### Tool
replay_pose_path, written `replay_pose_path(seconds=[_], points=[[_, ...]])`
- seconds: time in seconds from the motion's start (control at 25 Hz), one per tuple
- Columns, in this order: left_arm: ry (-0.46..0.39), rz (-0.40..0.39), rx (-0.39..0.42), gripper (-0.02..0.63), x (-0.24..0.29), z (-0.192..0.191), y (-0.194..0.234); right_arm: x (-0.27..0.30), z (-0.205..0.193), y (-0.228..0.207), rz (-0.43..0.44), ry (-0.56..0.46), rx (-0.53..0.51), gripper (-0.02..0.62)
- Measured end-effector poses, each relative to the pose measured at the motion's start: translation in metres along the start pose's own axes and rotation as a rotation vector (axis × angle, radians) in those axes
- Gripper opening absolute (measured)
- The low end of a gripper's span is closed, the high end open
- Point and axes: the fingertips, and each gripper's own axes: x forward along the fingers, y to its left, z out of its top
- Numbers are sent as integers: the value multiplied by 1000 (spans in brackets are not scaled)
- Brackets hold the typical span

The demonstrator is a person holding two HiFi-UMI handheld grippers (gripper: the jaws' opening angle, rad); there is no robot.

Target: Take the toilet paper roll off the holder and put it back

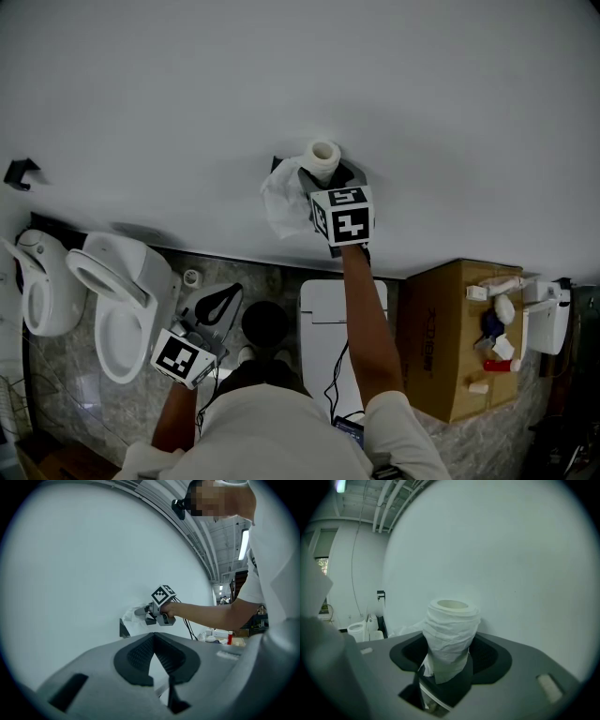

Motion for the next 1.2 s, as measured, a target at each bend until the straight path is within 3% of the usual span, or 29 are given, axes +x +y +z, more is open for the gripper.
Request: replay_pose_path(seconds=[0.32,0.8,1.0,1.2], points=[[28,18,12,-2,-11,-6,6,-7,2,-4,-3,-33,44,309],[-9,-12,9,-2,-6,4,-6,-38,3,-7,-1,-56,49,308],[13,-15,10,-1,-9,-2,-5,-59,5,5,12,-95,53,280],[-2,-16,2,-2,-8,0,-8,-95,5,14,-2,-169,57,195]])
